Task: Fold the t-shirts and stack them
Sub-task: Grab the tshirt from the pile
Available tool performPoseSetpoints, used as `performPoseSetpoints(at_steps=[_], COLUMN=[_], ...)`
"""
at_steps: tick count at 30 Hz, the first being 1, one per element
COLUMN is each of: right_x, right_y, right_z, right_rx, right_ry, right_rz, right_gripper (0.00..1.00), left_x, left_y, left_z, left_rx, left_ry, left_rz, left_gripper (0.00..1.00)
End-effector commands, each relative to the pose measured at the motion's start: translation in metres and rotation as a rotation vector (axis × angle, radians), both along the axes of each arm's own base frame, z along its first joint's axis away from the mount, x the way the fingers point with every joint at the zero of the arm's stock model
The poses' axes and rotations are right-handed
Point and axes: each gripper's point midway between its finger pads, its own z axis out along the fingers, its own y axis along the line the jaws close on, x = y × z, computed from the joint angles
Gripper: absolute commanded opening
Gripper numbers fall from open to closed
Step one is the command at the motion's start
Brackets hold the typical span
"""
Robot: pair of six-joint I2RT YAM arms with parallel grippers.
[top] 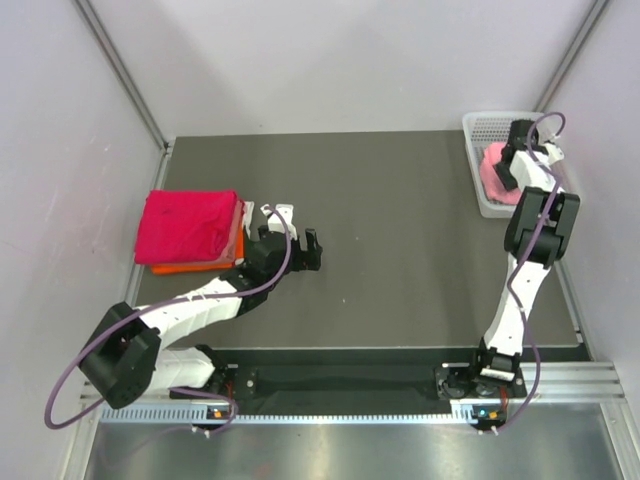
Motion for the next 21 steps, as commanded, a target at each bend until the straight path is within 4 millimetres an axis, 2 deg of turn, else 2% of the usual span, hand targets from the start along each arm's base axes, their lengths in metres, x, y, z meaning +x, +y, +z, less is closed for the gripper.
performPoseSetpoints(at_steps=[1, 2, 3, 4, 5, 6, 7, 8, 10, 11, 13, 14, 15, 16, 17, 18, 20, 21], right_x=[0.008, 0.007, 0.004, 0.007, 0.001, -0.001, -0.009, -0.018, -0.029, -0.04, -0.049, -0.063, -0.061, -0.068, -0.082, -0.086, -0.102, -0.107], right_y=[0.0, -0.001, -0.001, 0.003, -0.003, 0.001, -0.005, -0.003, 0.003, 0.007, 0.026, 0.037, 0.061, 0.076, 0.089, 0.119, 0.147, 0.173], right_z=[0.001, 0.008, 0.026, 0.04, 0.068, 0.086, 0.103, 0.134, 0.168, 0.204, 0.243, 0.274, 0.301, 0.32, 0.349, 0.367, 0.4, 0.404], right_rx=[0.048, 0.028, 0.003, -0.029, -0.106, -0.151, -0.22, -0.254, -0.313, -0.338, -0.391, -0.42, -0.448, -0.504, -0.529, -0.535, -0.556, -0.536], right_ry=[-0.035, -0.042, -0.064, -0.085, -0.105, -0.115, -0.109, -0.15, -0.19, -0.265, -0.34, -0.408, -0.491, -0.5, -0.556, -0.604, -0.662, -0.681], right_rz=[-0.013, -0.011, -0.005, 0.018, 0.01, 0.011, -0.013, -0.025, -0.039, -0.045, 0.001, 0.024, 0.068, 0.118, 0.141, 0.205, 0.315, 0.392], right_gripper=[0.28, 0.17, 0.0, 0.0, 0.0, 0.0, 0.0, 0.0, 0.0, 0.0, 0.0, 0.0, 0.0, 0.0, 0.0, 0.0, 0.0, 0.0], left_x=[0.01, 0.01, 0.009, 0.01, 0.009, 0.009, 0.009, 0.009, 0.01, 0.01, 0.011, 0.011, 0.011, 0.012, 0.012, 0.012, 0.013, 0.013], left_y=[-0.004, -0.003, -0.003, -0.003, -0.003, -0.003, -0.003, -0.003, -0.002, -0.001, 0.003, 0.005, 0.007, 0.009, 0.009, 0.009, 0.01, 0.01], left_z=[0.018, 0.017, 0.018, 0.019, 0.019, 0.018, 0.019, 0.019, 0.02, 0.019, 0.021, 0.021, 0.021, 0.021, 0.021, 0.02, 0.021, 0.022], left_rx=[-0.03, -0.027, -0.028, -0.031, -0.031, -0.03, -0.031, -0.029, -0.028, -0.023, -0.027, -0.026, -0.023, -0.023, -0.022, -0.022, -0.021, -0.021], left_ry=[-0.032, -0.03, -0.031, -0.034, -0.035, -0.035, -0.037, -0.037, -0.04, -0.038, -0.046, -0.046, -0.047, -0.05, -0.049, -0.046, -0.049, -0.05], left_rz=[0.024, 0.026, 0.026, 0.026, 0.024, 0.022, 0.023, 0.023, 0.03, 0.034, 0.059, 0.071, 0.078, 0.087, 0.09, 0.091, 0.097, 0.1], left_gripper=[0.93, 0.93, 0.93, 0.93, 0.93, 0.93, 0.93, 0.93, 0.93, 0.93, 0.94, 0.95, 0.96, 0.96, 0.96, 0.96, 0.96, 0.96])
